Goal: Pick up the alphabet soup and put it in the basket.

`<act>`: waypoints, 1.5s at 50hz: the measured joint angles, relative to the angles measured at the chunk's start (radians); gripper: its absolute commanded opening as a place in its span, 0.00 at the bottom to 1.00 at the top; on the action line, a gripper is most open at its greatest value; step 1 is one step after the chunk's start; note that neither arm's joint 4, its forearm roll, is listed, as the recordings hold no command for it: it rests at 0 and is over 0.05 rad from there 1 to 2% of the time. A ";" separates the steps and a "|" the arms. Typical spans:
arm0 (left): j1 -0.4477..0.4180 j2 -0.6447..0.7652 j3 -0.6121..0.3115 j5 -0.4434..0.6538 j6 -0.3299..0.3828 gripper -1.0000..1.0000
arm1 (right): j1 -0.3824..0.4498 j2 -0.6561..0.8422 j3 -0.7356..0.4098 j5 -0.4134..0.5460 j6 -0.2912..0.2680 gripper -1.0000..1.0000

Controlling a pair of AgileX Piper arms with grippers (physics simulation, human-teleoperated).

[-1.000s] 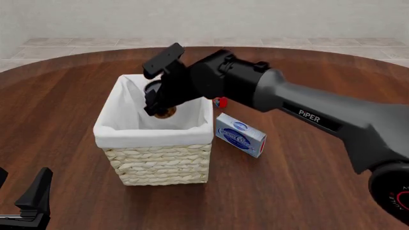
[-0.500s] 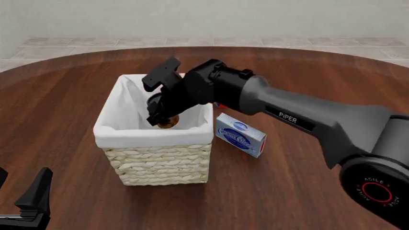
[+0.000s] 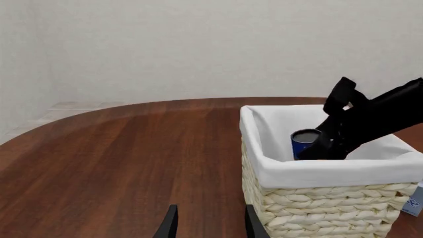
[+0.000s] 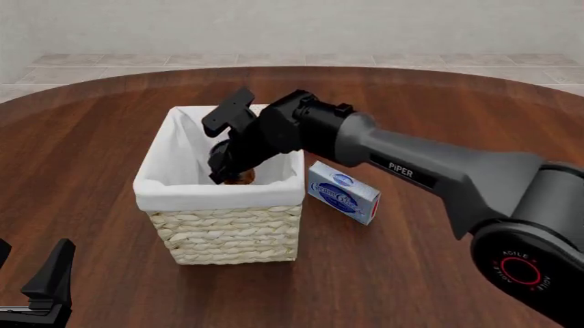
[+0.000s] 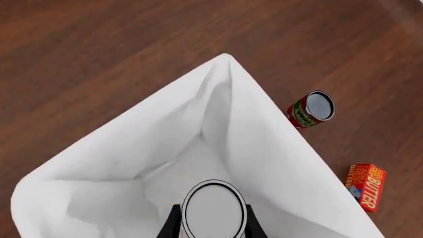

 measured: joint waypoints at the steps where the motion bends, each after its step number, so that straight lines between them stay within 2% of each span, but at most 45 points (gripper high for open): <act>1: 0.000 0.000 0.000 0.000 0.000 1.00 | -0.001 0.001 -0.002 0.001 0.001 1.00; 31: 0.000 0.000 0.000 0.000 0.000 1.00 | -0.005 -0.008 -0.034 0.005 0.007 1.00; 75: 0.000 0.000 0.000 0.000 0.000 1.00 | 0.041 -0.142 -0.061 0.003 0.001 1.00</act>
